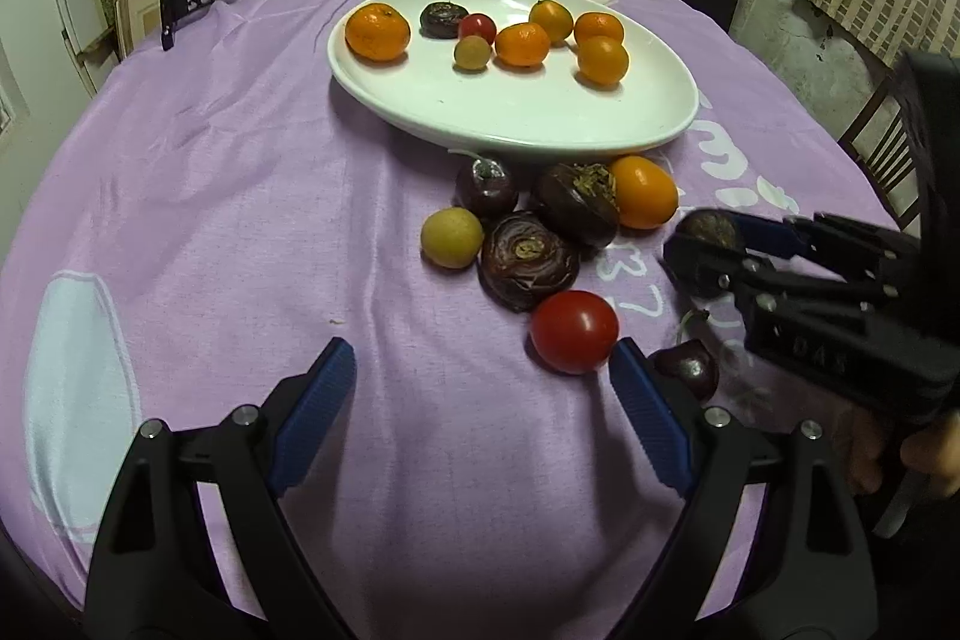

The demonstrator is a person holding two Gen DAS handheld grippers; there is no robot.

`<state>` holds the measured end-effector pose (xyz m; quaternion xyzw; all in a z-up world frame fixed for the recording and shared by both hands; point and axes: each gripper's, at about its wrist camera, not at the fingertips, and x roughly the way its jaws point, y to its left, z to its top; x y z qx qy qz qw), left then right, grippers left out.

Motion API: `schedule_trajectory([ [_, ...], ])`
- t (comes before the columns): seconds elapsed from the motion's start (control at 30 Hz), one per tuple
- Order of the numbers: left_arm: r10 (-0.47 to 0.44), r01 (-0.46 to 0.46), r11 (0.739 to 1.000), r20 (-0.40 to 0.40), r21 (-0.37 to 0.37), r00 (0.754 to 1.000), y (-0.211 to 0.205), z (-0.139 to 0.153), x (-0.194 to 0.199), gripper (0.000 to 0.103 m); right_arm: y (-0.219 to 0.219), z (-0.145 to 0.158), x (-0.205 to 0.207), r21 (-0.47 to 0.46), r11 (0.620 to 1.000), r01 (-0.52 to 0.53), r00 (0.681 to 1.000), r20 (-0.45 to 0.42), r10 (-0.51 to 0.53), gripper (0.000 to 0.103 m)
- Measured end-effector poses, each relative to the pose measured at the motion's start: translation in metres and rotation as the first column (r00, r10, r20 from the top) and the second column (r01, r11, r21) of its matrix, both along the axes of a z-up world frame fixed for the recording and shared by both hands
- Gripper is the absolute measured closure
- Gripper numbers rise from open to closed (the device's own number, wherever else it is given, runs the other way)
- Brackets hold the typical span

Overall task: Organize fruits
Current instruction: 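Grasp a red tomato with the left tool while the right tool grasps a dark brown fruit, then carry the tomato and dark fruit over the white plate and open both tools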

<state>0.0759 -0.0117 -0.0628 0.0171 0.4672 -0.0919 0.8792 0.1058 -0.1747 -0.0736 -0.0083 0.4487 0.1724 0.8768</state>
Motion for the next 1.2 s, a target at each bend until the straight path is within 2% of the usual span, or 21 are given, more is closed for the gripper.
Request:
schedule_trajectory([
  [0.2,-0.011,0.011,1.000,-0.010,-0.004,1.000,-0.012,-0.004,0.005,0.017,-0.043,0.012,-0.033,0.010,0.996,0.094,0.995,0.023,-0.094,0.062],
  [0.23,-0.012,0.012,1.000,-0.017,-0.022,1.000,-0.014,-0.005,0.007,0.023,-0.049,0.012,-0.036,0.020,0.994,0.106,0.994,0.019,-0.107,0.062],
  [0.3,-0.020,0.018,0.998,-0.038,-0.057,0.999,-0.020,-0.008,0.013,0.028,-0.060,0.010,-0.044,0.046,0.991,0.123,0.992,0.010,-0.124,0.062],
  [0.37,-0.021,0.020,0.999,-0.027,-0.031,0.999,-0.028,-0.009,0.015,0.032,-0.067,0.009,-0.048,0.083,0.988,0.130,0.991,-0.001,-0.130,0.062],
  [0.43,-0.022,0.022,0.999,-0.015,-0.023,1.000,-0.034,-0.009,0.016,0.044,-0.068,0.010,-0.049,0.102,0.986,0.129,0.992,-0.003,-0.129,0.062],
  [0.5,-0.018,0.018,0.999,-0.015,-0.038,1.000,-0.035,-0.008,0.017,0.051,-0.069,0.011,-0.049,0.107,0.986,0.128,0.992,0.000,-0.128,0.062],
  [0.53,-0.022,0.021,0.999,-0.016,-0.048,1.000,-0.035,-0.008,0.018,0.060,-0.068,0.011,-0.048,0.108,0.986,0.125,0.992,-0.001,-0.125,0.062],
  [0.63,-0.016,0.015,0.997,-0.022,-0.078,1.000,-0.031,-0.008,0.018,0.063,-0.064,0.013,-0.049,0.107,0.988,0.111,0.994,0.003,-0.112,0.062],
  [0.7,-0.016,0.014,0.996,-0.023,-0.093,1.000,-0.029,-0.007,0.017,0.072,-0.060,0.014,-0.050,0.112,0.988,0.103,0.995,0.005,-0.104,0.062],
  [0.9,-0.005,0.004,0.993,-0.008,-0.114,1.000,-0.015,0.000,0.005,0.072,-0.047,0.017,-0.051,0.096,0.992,0.085,0.996,0.010,-0.086,0.062],
  [1.2,0.035,-0.030,0.995,0.052,-0.092,0.998,0.018,0.019,-0.011,0.072,-0.023,0.018,-0.045,0.065,0.996,0.067,0.998,0.010,-0.068,0.062],
])
